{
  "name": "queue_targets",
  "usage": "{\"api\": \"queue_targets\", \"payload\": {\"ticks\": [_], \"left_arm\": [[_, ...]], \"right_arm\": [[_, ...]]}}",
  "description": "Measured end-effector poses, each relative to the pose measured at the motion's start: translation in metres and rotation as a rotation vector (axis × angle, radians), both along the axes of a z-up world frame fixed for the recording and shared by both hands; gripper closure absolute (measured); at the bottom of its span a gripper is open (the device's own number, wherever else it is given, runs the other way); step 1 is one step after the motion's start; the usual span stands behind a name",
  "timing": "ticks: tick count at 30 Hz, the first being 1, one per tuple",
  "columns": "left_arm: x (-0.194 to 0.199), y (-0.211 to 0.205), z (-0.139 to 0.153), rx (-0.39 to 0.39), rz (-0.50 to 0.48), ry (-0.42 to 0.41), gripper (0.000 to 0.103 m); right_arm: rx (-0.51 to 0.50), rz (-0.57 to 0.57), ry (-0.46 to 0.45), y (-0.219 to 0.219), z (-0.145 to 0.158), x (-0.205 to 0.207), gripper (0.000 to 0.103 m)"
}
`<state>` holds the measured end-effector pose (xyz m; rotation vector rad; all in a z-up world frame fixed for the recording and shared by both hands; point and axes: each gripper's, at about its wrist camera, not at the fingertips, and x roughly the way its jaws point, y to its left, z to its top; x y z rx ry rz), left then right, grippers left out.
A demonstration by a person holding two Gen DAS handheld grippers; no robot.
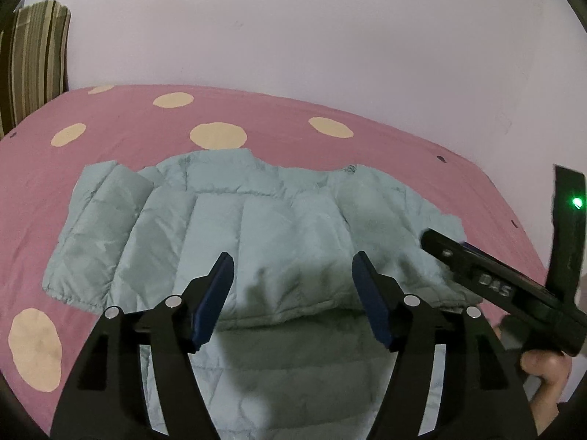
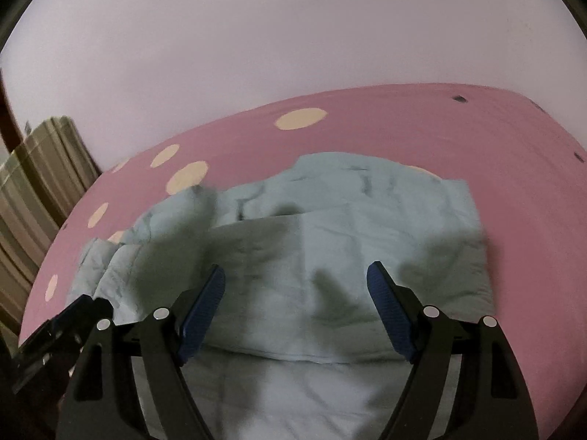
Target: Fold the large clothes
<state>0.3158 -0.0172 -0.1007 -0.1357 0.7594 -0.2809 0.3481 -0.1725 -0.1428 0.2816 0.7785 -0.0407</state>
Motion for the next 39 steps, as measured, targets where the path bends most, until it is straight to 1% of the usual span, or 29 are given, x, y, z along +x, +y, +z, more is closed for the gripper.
{"api": "queue_targets", "payload": {"ticks": [5, 12, 16, 20, 21, 23, 24, 25, 26, 28, 30, 34, 37, 39], "left_arm": [[-0.002, 0.005, -0.001, 0.003, 0.001, -0.007, 0.036], [0.004, 0.014, -0.009, 0.017, 0.032, 0.007, 0.036], [0.010, 0.020, -0.017, 0.035, 0.056, 0.027, 0.036], [0.016, 0.027, -0.025, 0.054, 0.078, 0.044, 0.036], [0.018, 0.029, -0.027, 0.057, 0.083, 0.048, 0.036], [0.019, 0.032, -0.029, 0.061, 0.090, 0.052, 0.036], [0.020, 0.033, -0.030, 0.063, 0.093, 0.054, 0.036], [0.020, 0.035, -0.031, 0.065, 0.095, 0.054, 0.036], [0.020, 0.036, -0.031, 0.067, 0.097, 0.055, 0.036], [0.021, 0.039, -0.030, 0.067, 0.104, 0.052, 0.035], [0.021, 0.042, -0.028, 0.063, 0.110, 0.046, 0.036], [0.021, 0.047, -0.021, 0.069, 0.124, 0.023, 0.035], [0.025, 0.052, -0.022, 0.071, 0.141, 0.025, 0.035], [0.030, 0.054, -0.025, 0.075, 0.156, 0.034, 0.036]], "right_arm": [[-0.053, 0.011, 0.015, 0.017, -0.007, 0.006, 0.025], [-0.017, -0.007, 0.048, 0.009, -0.020, 0.010, 0.025], [-0.040, 0.021, 0.068, 0.020, -0.029, 0.021, 0.025], [-0.040, 0.048, 0.098, 0.030, -0.043, 0.031, 0.025], [-0.040, 0.059, 0.113, 0.033, -0.048, 0.035, 0.028], [-0.028, 0.086, 0.146, 0.037, -0.057, 0.040, 0.063], [-0.012, 0.102, 0.164, 0.040, -0.061, 0.042, 0.068], [0.000, 0.114, 0.172, 0.042, -0.063, 0.043, 0.080], [0.004, 0.131, 0.166, 0.045, -0.061, 0.043, 0.086], [-0.019, 0.135, 0.136, 0.047, -0.052, 0.039, 0.089], [-0.059, 0.113, 0.079, 0.043, -0.037, 0.032, 0.090], [-0.123, 0.032, 0.009, 0.010, -0.013, 0.021, 0.091], [-0.139, -0.027, 0.014, -0.024, -0.010, 0.016, 0.091], [-0.135, -0.070, 0.046, -0.052, -0.017, 0.013, 0.091]]}}
